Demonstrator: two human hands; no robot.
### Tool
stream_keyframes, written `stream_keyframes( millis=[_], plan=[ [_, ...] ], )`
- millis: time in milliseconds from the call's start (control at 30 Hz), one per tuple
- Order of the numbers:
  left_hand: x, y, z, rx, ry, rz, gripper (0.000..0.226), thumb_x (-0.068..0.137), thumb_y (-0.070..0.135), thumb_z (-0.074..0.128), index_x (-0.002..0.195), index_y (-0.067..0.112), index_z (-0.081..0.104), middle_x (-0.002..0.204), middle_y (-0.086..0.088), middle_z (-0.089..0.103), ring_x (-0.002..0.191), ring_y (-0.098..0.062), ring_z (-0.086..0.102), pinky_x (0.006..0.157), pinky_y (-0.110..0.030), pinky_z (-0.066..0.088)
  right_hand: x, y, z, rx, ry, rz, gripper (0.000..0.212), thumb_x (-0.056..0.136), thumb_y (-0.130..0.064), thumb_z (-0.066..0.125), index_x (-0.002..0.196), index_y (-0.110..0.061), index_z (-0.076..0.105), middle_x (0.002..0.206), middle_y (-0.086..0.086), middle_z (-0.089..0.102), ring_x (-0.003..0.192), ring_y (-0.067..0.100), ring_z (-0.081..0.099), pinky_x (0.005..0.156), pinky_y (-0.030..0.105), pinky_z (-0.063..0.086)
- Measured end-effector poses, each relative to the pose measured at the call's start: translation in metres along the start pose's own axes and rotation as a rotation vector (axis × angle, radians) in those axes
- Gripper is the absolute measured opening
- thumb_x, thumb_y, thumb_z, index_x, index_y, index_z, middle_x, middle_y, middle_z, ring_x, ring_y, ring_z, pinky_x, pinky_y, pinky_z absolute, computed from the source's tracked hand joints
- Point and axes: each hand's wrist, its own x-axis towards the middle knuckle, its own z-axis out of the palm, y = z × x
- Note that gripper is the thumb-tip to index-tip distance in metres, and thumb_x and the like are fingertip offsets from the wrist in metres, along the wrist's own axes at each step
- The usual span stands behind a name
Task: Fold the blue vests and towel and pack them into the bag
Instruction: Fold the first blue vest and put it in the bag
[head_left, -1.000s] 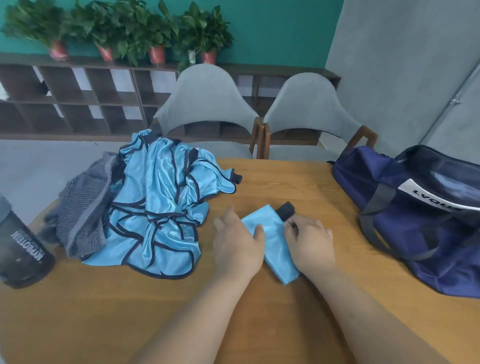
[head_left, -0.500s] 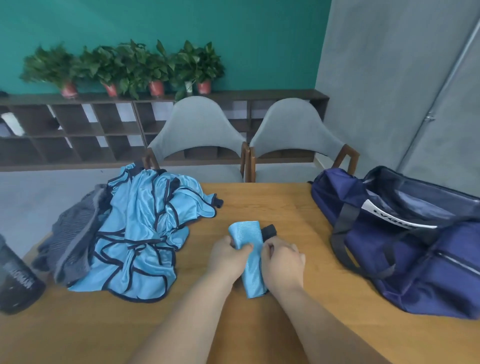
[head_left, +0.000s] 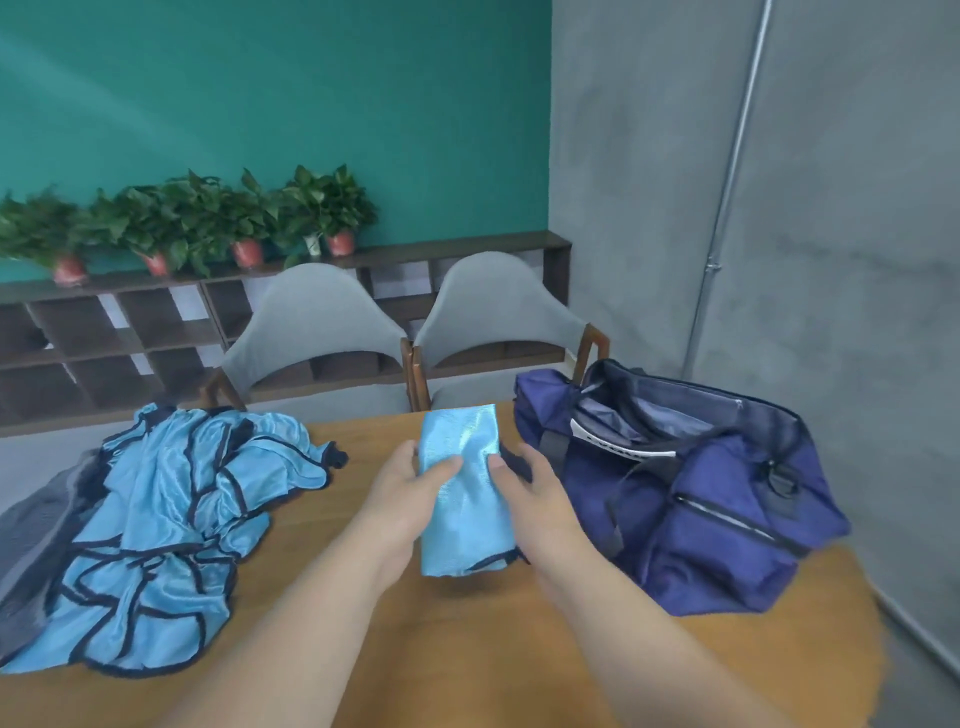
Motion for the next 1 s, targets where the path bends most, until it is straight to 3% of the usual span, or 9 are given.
stream_keyframes(
  millis=[67, 200, 367, 467, 567, 633, 800, 933, 1000],
  plan=[
    [0.000, 0.013, 0.019, -0.031, -0.039, 0.031, 0.024, 0.100, 0.023, 0.072, 0.121, 0.020, 0.063, 0.108, -0.002, 0.080, 0.096, -0.025, 0.078, 0.093, -0.053, 0.061, -0.005, -0.020, -0.020, 0.136, -0.020, -0.039, 0.056, 0.101, -0.031, 0.069, 0.148, -0.037, 0.040, 0.102, -0.009, 0.075, 0.086, 0.005, 0.076, 0.068, 0.022, 0.060],
    [0.011, 0.036, 0.059, 0.037, -0.097, 0.132, 0.024, 0.100, 0.027, 0.072, 0.121, 0.028, 0.061, 0.108, 0.002, 0.078, 0.092, -0.021, 0.079, 0.086, -0.050, 0.064, 0.005, -0.044, -0.048, -0.113, 0.131, -0.220, 0.053, 0.100, -0.029, 0.066, 0.141, -0.055, 0.046, 0.095, 0.008, 0.076, 0.088, 0.033, 0.074, 0.082, 0.055, 0.062],
    [0.049, 0.048, 0.108, 0.465, -0.123, 0.405, 0.035, 0.108, 0.028, 0.045, 0.141, 0.035, 0.049, 0.134, 0.004, 0.066, 0.110, -0.020, 0.068, 0.099, -0.049, 0.057, 0.020, -0.061, -0.093, -0.428, 0.367, -0.358, 0.056, 0.100, -0.020, 0.059, 0.143, -0.053, 0.047, 0.079, -0.007, 0.066, 0.070, 0.013, 0.063, 0.067, 0.033, 0.056],
    [0.075, 0.043, 0.121, 0.921, -0.284, 0.560, 0.059, 0.105, 0.022, 0.043, 0.158, 0.044, 0.029, 0.154, 0.007, 0.052, 0.127, -0.026, 0.060, 0.103, -0.043, 0.053, 0.021, -0.058, -0.117, -0.629, 0.355, -0.257, 0.058, 0.101, -0.016, 0.059, 0.152, -0.041, 0.043, 0.095, -0.011, 0.066, 0.081, 0.006, 0.061, 0.066, 0.015, 0.044],
    [0.089, 0.030, 0.126, 1.573, -0.458, 0.668, 0.057, 0.098, 0.016, 0.055, 0.151, 0.030, 0.044, 0.145, -0.004, 0.058, 0.123, -0.035, 0.061, 0.089, -0.040, 0.051, 0.023, -0.053, -0.135, -0.874, 0.263, -0.142, 0.060, 0.101, -0.013, 0.055, 0.156, -0.035, 0.041, 0.119, -0.001, 0.071, 0.103, 0.021, 0.065, 0.086, 0.030, 0.052],
    [0.095, 0.026, 0.128, 1.742, -0.439, 0.733, 0.035, 0.097, 0.010, 0.059, 0.130, 0.018, 0.064, 0.129, -0.007, 0.064, 0.117, -0.033, 0.063, 0.078, -0.036, 0.044, 0.025, -0.050, -0.146, -1.039, 0.216, -0.088, 0.063, 0.101, -0.010, 0.050, 0.157, -0.035, 0.036, 0.121, 0.002, 0.070, 0.104, 0.025, 0.065, 0.087, 0.033, 0.053],
    [0.071, 0.029, 0.118, 1.431, -0.407, 0.934, 0.020, 0.103, 0.028, 0.051, 0.112, 0.024, 0.067, 0.114, 0.003, 0.062, 0.110, -0.024, 0.060, 0.081, -0.040, 0.051, 0.029, -0.052, -0.184, -1.355, 0.106, -0.016, 0.069, 0.097, -0.005, 0.044, 0.157, -0.037, 0.034, 0.103, 0.003, 0.069, 0.090, 0.025, 0.065, 0.076, 0.032, 0.049],
    [0.034, 0.022, 0.105, 1.151, -0.734, 0.633, 0.014, 0.100, 0.039, 0.061, 0.108, 0.031, 0.070, 0.095, 0.015, 0.076, 0.086, 0.000, 0.065, 0.079, -0.030, 0.054, 0.019, -0.071, -0.206, -1.421, -0.101, -0.011, 0.063, 0.101, -0.011, 0.048, 0.152, -0.046, 0.041, 0.113, -0.009, 0.066, 0.093, 0.019, 0.063, 0.085, 0.034, 0.052],
    [0.032, 0.019, 0.105, 1.107, -0.722, 0.630, 0.019, 0.103, 0.035, 0.058, 0.120, 0.034, 0.068, 0.098, 0.014, 0.076, 0.090, -0.004, 0.065, 0.081, -0.032, 0.053, 0.014, -0.071, -0.207, -1.463, -0.178, -0.020, 0.063, 0.099, -0.013, 0.047, 0.148, -0.051, 0.043, 0.119, -0.010, 0.067, 0.101, 0.020, 0.064, 0.089, 0.037, 0.053]
  ],
)
